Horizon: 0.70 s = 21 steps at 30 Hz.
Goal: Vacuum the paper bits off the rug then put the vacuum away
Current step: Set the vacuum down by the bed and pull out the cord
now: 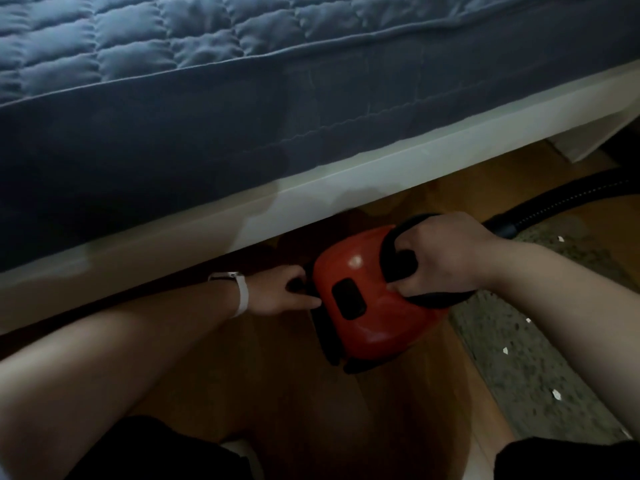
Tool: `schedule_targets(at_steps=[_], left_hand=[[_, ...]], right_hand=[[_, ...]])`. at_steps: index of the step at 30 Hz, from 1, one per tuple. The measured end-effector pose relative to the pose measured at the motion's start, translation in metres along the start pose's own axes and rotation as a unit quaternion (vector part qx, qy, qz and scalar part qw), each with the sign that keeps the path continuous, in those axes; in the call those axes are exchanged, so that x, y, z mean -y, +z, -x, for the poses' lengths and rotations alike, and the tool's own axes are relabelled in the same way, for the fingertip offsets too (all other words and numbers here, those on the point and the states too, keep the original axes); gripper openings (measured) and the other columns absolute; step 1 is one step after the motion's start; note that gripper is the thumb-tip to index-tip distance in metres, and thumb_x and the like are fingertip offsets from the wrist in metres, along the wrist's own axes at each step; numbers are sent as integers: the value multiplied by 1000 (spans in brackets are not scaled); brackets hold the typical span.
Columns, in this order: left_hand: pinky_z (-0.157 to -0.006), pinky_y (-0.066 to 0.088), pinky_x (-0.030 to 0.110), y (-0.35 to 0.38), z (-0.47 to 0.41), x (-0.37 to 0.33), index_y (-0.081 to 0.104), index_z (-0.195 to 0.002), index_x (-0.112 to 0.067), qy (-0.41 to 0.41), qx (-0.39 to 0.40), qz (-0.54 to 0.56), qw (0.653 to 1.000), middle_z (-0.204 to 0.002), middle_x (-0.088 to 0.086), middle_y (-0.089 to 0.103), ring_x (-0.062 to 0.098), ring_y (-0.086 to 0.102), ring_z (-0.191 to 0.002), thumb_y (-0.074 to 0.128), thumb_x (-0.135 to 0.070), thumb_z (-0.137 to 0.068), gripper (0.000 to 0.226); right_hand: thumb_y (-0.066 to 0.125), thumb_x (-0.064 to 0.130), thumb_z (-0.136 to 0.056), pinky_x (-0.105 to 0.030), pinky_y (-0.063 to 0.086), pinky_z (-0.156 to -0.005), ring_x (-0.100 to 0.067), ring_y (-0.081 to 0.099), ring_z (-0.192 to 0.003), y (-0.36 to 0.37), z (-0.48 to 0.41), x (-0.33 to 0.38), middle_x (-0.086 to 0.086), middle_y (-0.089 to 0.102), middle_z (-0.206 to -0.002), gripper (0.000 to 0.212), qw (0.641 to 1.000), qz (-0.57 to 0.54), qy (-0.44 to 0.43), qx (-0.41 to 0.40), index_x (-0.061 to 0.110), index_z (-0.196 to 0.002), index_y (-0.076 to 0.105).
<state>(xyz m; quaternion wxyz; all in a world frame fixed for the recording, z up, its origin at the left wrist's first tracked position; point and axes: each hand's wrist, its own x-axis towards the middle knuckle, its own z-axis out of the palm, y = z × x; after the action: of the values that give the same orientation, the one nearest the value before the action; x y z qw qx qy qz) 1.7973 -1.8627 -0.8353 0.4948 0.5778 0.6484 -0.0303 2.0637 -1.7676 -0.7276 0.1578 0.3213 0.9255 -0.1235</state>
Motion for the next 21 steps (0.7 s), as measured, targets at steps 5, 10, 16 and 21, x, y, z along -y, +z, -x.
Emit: schedule_targets(at_steps=[5,10,16,21], left_hand=[[-97,41,28,7,-3,-34,56,-124,-28,-7,62,54,997,-124,-9,57,15,53,-114,57,-42,-91,36],[-97,45,39,8,-6,-49,62,-118,-11,-29,45,46,998,-116,7,63,25,59,-105,58,-40,-82,47],[-70,53,34,14,-7,-60,62,-98,-8,-26,-79,-35,996,-95,6,67,22,65,-83,61,-43,-83,38],[-61,47,28,16,0,-59,49,-114,-18,-13,-139,-69,988,-99,-4,58,12,58,-82,63,-51,-81,49]], right_hand=[[59,71,-75,-25,37,-55,-2,46,-60,-3,19,-4,14,54,-67,40,999,-9,23,-21,36,-64,43],[57,73,-74,-30,46,-59,-5,51,-63,2,26,-8,12,59,-70,39,998,-19,42,-30,34,-70,53],[57,72,-75,-32,49,-60,-9,54,-65,5,26,-13,11,60,-71,42,997,-23,53,-43,30,-76,59],[57,71,-75,-30,47,-59,-9,54,-67,8,22,-15,11,60,-72,40,996,-17,59,-60,31,-79,60]])
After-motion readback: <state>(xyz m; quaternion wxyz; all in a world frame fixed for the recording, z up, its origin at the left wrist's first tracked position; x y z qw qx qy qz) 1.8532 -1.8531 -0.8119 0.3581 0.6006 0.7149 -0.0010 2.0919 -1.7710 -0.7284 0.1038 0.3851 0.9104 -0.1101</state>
